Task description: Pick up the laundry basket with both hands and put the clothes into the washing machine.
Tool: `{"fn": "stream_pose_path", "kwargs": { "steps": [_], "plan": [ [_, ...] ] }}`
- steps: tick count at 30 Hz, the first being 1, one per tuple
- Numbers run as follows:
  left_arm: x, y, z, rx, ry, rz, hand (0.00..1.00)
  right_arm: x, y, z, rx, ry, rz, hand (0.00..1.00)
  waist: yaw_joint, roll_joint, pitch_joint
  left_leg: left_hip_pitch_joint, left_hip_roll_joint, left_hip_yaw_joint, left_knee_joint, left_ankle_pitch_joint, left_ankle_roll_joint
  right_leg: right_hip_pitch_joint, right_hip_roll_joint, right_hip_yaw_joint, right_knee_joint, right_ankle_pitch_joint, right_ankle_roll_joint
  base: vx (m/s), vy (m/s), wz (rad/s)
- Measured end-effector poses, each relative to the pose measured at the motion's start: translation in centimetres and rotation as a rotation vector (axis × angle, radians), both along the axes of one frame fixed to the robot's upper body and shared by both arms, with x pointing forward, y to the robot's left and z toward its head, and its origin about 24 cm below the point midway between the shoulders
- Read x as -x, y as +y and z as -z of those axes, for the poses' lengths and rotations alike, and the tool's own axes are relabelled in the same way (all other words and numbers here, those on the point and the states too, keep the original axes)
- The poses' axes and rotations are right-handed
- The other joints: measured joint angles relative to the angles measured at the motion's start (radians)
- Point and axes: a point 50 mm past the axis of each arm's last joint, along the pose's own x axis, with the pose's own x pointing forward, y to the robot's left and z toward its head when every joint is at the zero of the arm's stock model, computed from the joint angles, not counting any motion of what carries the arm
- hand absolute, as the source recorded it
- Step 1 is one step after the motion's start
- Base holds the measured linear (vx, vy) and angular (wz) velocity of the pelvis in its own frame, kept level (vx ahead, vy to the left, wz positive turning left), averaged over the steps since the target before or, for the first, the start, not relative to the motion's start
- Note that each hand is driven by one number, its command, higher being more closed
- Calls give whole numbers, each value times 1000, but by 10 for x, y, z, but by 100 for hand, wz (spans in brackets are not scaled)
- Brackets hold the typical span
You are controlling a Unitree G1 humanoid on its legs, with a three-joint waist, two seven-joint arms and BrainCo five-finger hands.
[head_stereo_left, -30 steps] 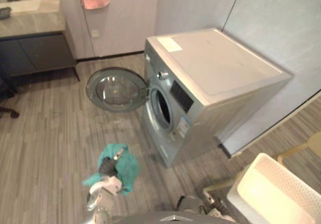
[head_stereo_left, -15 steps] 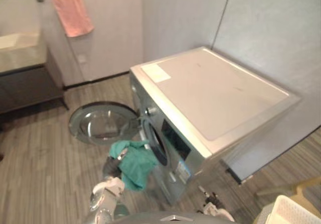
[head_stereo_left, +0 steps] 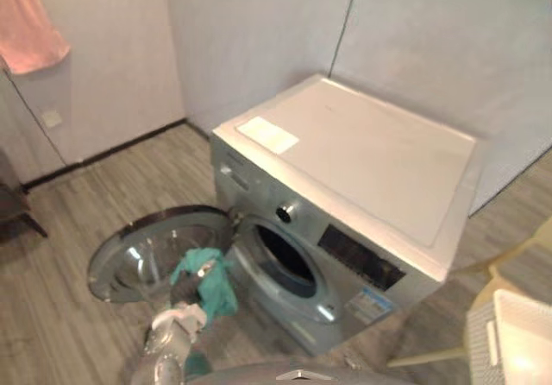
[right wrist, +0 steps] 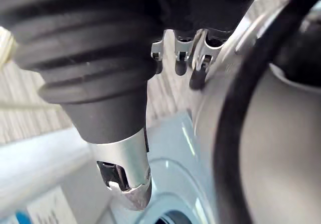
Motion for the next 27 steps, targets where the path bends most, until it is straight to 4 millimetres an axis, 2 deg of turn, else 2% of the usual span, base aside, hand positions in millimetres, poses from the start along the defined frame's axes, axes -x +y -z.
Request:
{"fn": "stream_pose_path", "kwargs": {
  "steps": [1,2,3,4,5,6,8,9,11,13,15,17,18,19,20,21,23,24,25,27],
  "plan": [
    [4,-3,3,5,15,-4,100,-6,-13,-5,43,-23,-1,0,4,29,-8,56,-13,69,-86,29,29,-47,-38,-116,-3,95,-101,-63,366,-174],
    [5,-4,2,14,11,-18,100,-7,-18,-6,54,-24,-14,0,-5,57,-4,113,-7,138,-154,61,60,-61,-40,-212,89,61,-90,-36,263,-152],
    [5,0,2,11,10,-39,100,-8,-15,-6,46,-24,-33,0,-8,49,1,150,-9,170,-180,69,66,-75,-38,-258,174,2,-66,-33,158,-153],
    [6,6,3,4,15,-70,100,-10,-7,-5,33,-31,-73,0,-1,41,7,191,-12,234,-204,67,71,-89,-13,-328,264,-106,-42,-28,69,-132],
    [7,8,3,3,17,-79,100,-14,-4,-6,27,-44,-90,0,4,36,9,206,-6,266,-204,60,70,-89,14,-335,273,-138,-29,-59,59,-162],
    [8,9,3,2,20,-82,100,-20,4,-6,7,-70,-127,0,0,27,8,225,5,313,-203,53,66,-84,67,-331,247,-182,-1,-62,35,-125],
    [6,4,3,6,17,-56,100,-32,15,-11,-1,-133,-217,0,-11,8,7,226,3,339,-211,58,64,-46,114,-324,115,-205,9,-36,15,-86],
    [5,-1,4,15,22,-40,100,-40,18,-15,-1,-167,-263,0,-14,2,2,230,0,336,-242,77,65,-48,138,-312,62,-185,7,-42,15,-49],
    [4,-9,5,35,25,-30,100,-55,21,-26,24,-243,-345,0,-17,13,0,250,-3,339,-310,121,63,-50,165,-303,3,-150,6,-25,15,-31],
    [4,-14,6,45,32,-18,100,-82,31,-41,29,-370,-410,0,-5,35,-10,257,-1,356,-377,164,63,-47,200,-289,-82,-101,5,0,17,-20],
    [3,-16,6,51,30,-18,100,-95,37,-46,26,-416,-417,0,1,45,-6,257,5,361,-370,162,66,-30,209,-289,-114,-86,5,4,33,-7],
    [2,-20,5,61,25,-11,100,-101,42,-49,19,-451,-412,0,11,52,0,238,28,360,-302,128,67,-11,213,-294,-117,-92,3,11,8,5],
    [1,-21,4,64,20,-11,100,-104,46,-54,10,-486,-402,0,22,66,14,225,51,359,-225,94,61,3,221,-292,-122,-104,5,0,0,0],
    [2,-20,5,61,22,-10,100,-104,49,-54,3,-493,-397,0,33,63,26,190,73,345,-103,72,71,24,223,-285,-124,-115,6,-37,-10,-8],
    [5,-19,6,60,29,-9,100,-103,48,-54,5,-490,-399,0,44,65,36,142,87,311,21,78,84,37,220,-281,-129,-117,6,-50,-10,-12],
    [7,-19,7,58,35,-10,100,-103,47,-54,9,-487,-402,0,46,55,37,123,89,286,62,88,100,42,219,-275,-133,-117,6,-12,-37,-12],
    [12,-17,10,56,52,-13,100,-99,45,-50,8,-462,-408,0,46,61,47,78,90,223,145,124,126,60,216,-247,-156,-114,2,36,-6,-23],
    [15,-17,11,56,63,-15,100,-96,42,-49,12,-450,-403,0,49,63,47,65,88,204,156,111,118,63,214,-230,-166,-111,0,68,23,-44],
    [18,-15,13,57,74,-25,100,-92,38,-48,19,-436,-406,0,51,67,48,70,88,175,92,85,106,54,213,-213,-167,-102,1,75,47,-46],
    [19,-14,14,58,83,-25,100,-85,32,-46,30,-417,-411,0,46,67,49,94,84,132,-94,97,101,52,212,-204,-167,-97,4,99,95,-27]
  ]
}}
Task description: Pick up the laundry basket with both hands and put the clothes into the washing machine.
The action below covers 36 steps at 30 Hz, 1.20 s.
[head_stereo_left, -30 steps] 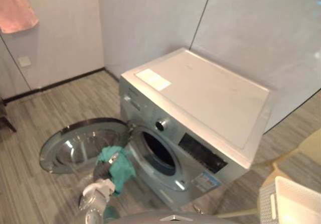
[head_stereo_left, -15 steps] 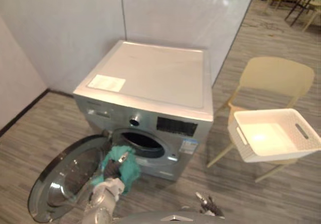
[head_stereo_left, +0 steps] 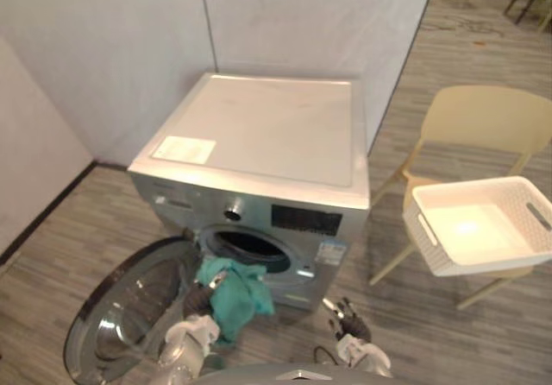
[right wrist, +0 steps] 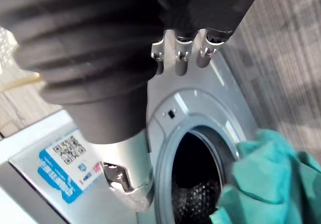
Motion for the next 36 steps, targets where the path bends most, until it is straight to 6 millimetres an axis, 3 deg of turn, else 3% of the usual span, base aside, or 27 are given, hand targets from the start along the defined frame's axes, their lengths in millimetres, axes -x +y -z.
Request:
{"fn": "stream_pose_path", "kwargs": {
  "steps": [1,2,3,8,11,14,16,18,20,23,26,29,31,32,33,36],
  "plan": [
    [0,-1,0,4,1,5,100,3,-5,0,10,1,-10,0,-2,11,0,21,-5,-33,-121,81,-1,0,4,1,8,-7,17,147,182,-12],
    [1,-1,1,2,5,11,100,5,-9,1,21,12,-16,0,-3,21,2,38,-6,-51,-147,107,-64,1,8,10,12,-11,30,181,228,-10],
    [1,3,2,-16,8,22,100,10,-9,6,31,45,-26,0,-7,13,-3,44,-27,-44,-160,95,-73,6,-1,19,-9,-1,42,140,190,-6],
    [0,18,1,-85,7,82,100,11,-4,7,14,48,-5,0,-9,-7,-1,56,-89,-21,-206,87,-65,23,-51,23,-76,40,68,89,140,1],
    [1,15,1,-77,-6,120,100,9,-8,5,23,35,5,0,-17,4,1,79,-103,-6,-228,88,-64,30,-65,30,-80,44,72,28,45,-11],
    [-16,3,-9,-66,-69,170,100,-9,-15,-2,49,-16,-12,0,-28,17,72,-12,-85,7,-132,61,-61,-88,-70,65,36,19,85,-92,-4,-20],
    [-46,-8,-26,-63,-168,212,100,-35,-16,-13,65,-87,-41,0,-40,23,173,-155,-52,1,47,0,-59,-230,-71,92,207,-36,83,-250,-24,-12],
    [-70,-13,-42,-73,-244,226,100,-53,-14,-22,72,-139,-73,0,-53,15,231,-282,-23,-21,181,-39,-64,-355,-64,107,337,-77,75,-266,-26,-8],
    [-98,-19,-66,-93,-342,224,100,-69,-5,-40,73,-239,-113,0,-48,-20,299,-410,26,-32,321,-93,-65,-482,-47,124,466,-118,60,-287,-28,-25],
    [-130,-29,-100,-117,-454,219,100,-84,8,-66,71,-369,-158,0,-37,-55,335,-599,80,-61,514,-156,-66,-672,-31,150,645,-162,50,-195,-14,-30],
    [-160,-28,-141,-148,-575,151,100,-95,21,-90,14,-499,-145,0,-26,-64,367,-756,116,-84,664,-200,-67,-834,-14,182,789,-198,44,-143,-15,-28],
    [-186,-5,-176,-176,-653,37,100,-99,25,-107,-12,-586,-128,0,-26,-73,376,-883,156,-104,769,-228,-71,-965,11,202,878,-210,38,-119,-26,-40],
    [-213,34,-214,-236,-704,-89,100,-97,22,-119,-19,-648,-96,0,-30,-90,385,-989,191,-124,842,-248,-77,-1068,39,213,931,-216,41,-112,-35,-45],
    [-218,44,-225,-249,-720,-116,100,-96,20,-121,-25,-665,-78,0,-33,-93,387,-1015,193,-130,856,-249,-76,-1091,41,212,940,-215,40,-79,-14,-25],
    [-227,63,-253,-268,-768,-169,100,-94,13,-124,-23,-687,-37,0,-43,-104,392,-1075,200,-137,882,-250,-76,-1146,44,213,960,-213,38,-64,-9,-17],
    [-233,85,-299,-268,-862,-239,100,-91,4,-118,-28,-659,19,0,-42,-116,400,-1152,216,-146,915,-252,-73,-1217,60,216,970,-196,34,-31,9,-27]
  ]
}}
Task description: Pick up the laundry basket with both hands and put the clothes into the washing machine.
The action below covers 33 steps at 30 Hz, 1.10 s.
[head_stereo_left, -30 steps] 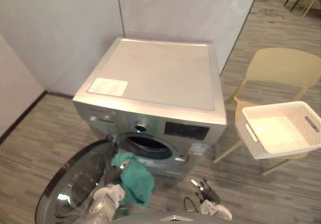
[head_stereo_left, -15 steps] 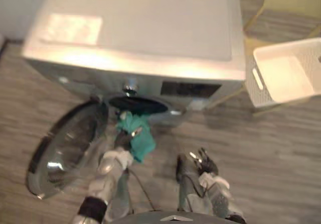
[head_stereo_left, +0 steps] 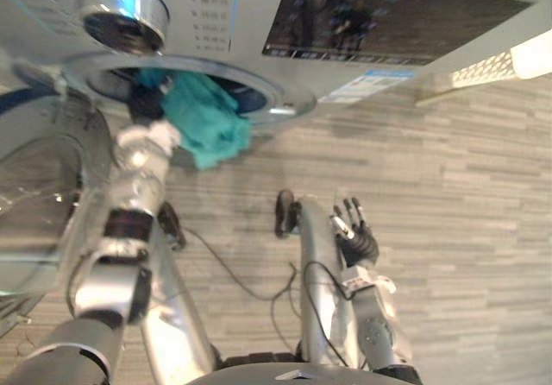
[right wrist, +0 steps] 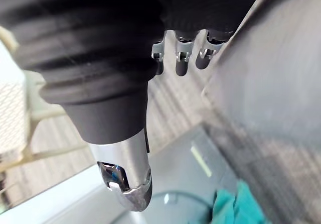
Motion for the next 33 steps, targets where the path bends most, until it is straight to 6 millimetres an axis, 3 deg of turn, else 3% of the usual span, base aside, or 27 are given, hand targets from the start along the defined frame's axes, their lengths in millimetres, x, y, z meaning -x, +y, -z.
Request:
{"fn": "stream_pose_path", "kwargs": {
  "steps": [3,4,9,17,23,27,28,30,33],
  "plan": [
    [-2,6,-56,35,-129,6,100,5,-10,9,-50,34,59,0,-1,-9,5,-52,23,6,19,-5,9,-42,15,2,-11,16,4,0,30,-22],
    [-1,5,-65,38,-151,13,100,6,-11,10,-54,38,67,0,-3,-9,5,-54,27,10,20,-6,12,-44,16,2,-14,17,4,-1,35,-18],
    [15,-34,-166,-44,-418,126,100,13,-16,20,-104,69,111,0,-15,-10,4,-77,30,31,20,-11,22,-74,16,17,-35,38,12,-23,22,-10],
    [20,-68,-194,-105,-477,230,100,17,-19,26,-161,80,142,0,-14,-23,2,-115,22,44,28,-6,37,-109,12,26,-44,61,16,-10,8,-1],
    [33,-67,-217,-12,-581,191,100,21,-16,30,-202,95,145,0,-29,-47,-1,-151,27,42,50,-12,50,-138,16,31,-48,78,23,-38,36,-8],
    [44,-52,-227,-9,-632,15,100,21,-16,29,-219,83,144,0,-58,-48,-2,-178,42,39,78,-28,71,-148,29,35,-63,98,32,-38,55,-17],
    [46,-50,-229,-53,-639,-22,0,21,-16,29,-220,82,144,0,-63,-48,-2,-178,42,40,78,-29,73,-149,28,38,-65,100,33,-40,56,-11],
    [61,-52,-239,-445,-689,-273,0,24,-17,31,-217,88,146,0,-66,-49,-2,-199,42,44,83,-30,77,-169,27,43,-69,106,38,-34,43,-8],
    [69,-56,-239,-756,-717,-549,0,26,-15,32,-213,84,143,0,-69,-64,-1,-210,42,42,87,-30,78,-181,26,40,-64,107,39,-15,19,-3]
  ]
}}
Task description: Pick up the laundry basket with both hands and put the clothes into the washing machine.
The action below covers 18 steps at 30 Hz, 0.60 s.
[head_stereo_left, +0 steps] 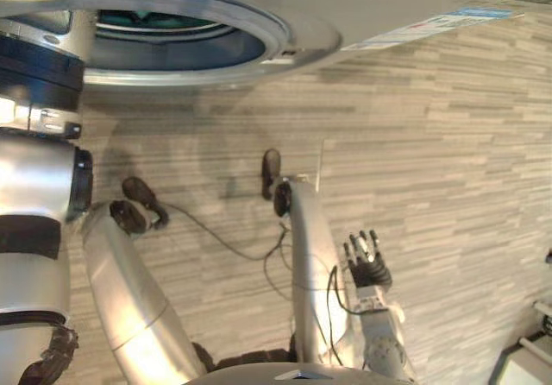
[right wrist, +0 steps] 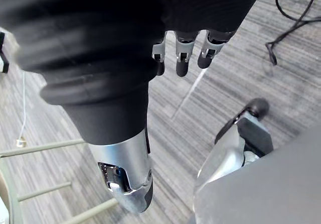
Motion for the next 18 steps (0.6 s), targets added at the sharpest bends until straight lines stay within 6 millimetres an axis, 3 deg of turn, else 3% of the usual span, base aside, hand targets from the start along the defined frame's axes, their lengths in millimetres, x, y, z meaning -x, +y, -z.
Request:
{"fn": "stream_pose_path", "kwargs": {
  "steps": [2,3,4,8,13,15,16,18],
  "plan": [
    [-7,-9,9,-192,3,-266,0,0,1,-1,14,-12,-1,0,2,-4,-2,0,-1,0,-5,0,0,1,-7,-7,-1,-1,-1,-24,12,6],
    [-13,-17,18,-405,-25,-502,0,0,2,-2,18,-26,-10,0,5,-4,-3,-1,-4,0,-8,1,1,1,-13,-12,-1,-1,-1,-35,15,8],
    [-18,-22,26,-538,-23,-608,0,0,3,-2,17,-39,-19,0,7,-4,-3,0,-4,0,-9,2,2,2,-14,-12,-1,-1,-1,-31,15,5],
    [-26,-14,34,-541,70,-618,0,-1,7,-2,6,-44,-32,0,3,-5,-3,0,-4,0,-13,4,0,3,-14,-14,-4,-1,-1,-38,21,0],
    [-37,7,40,-635,140,-838,0,-1,7,-3,2,-54,-30,0,7,-6,-5,1,-3,-7,-17,8,-4,9,-12,-23,-5,-3,-5,-8,3,0],
    [-42,9,52,-718,156,-896,0,-1,8,-3,3,-57,-33,0,8,-6,-13,1,-3,-12,-20,8,-4,10,-12,-25,-7,-3,-5,0,0,0],
    [-51,10,75,-844,201,-919,0,-1,8,-4,6,-70,-47,0,12,-5,-29,1,-3,-12,-23,9,-6,10,-12,-28,-8,-4,-6,0,0,0],
    [-60,14,103,-912,282,-875,0,-2,9,-5,12,-75,-59,0,17,-4,-44,3,-4,-12,-27,10,-7,11,-13,-30,-9,-5,-9,0,0,0]
  ]
}}
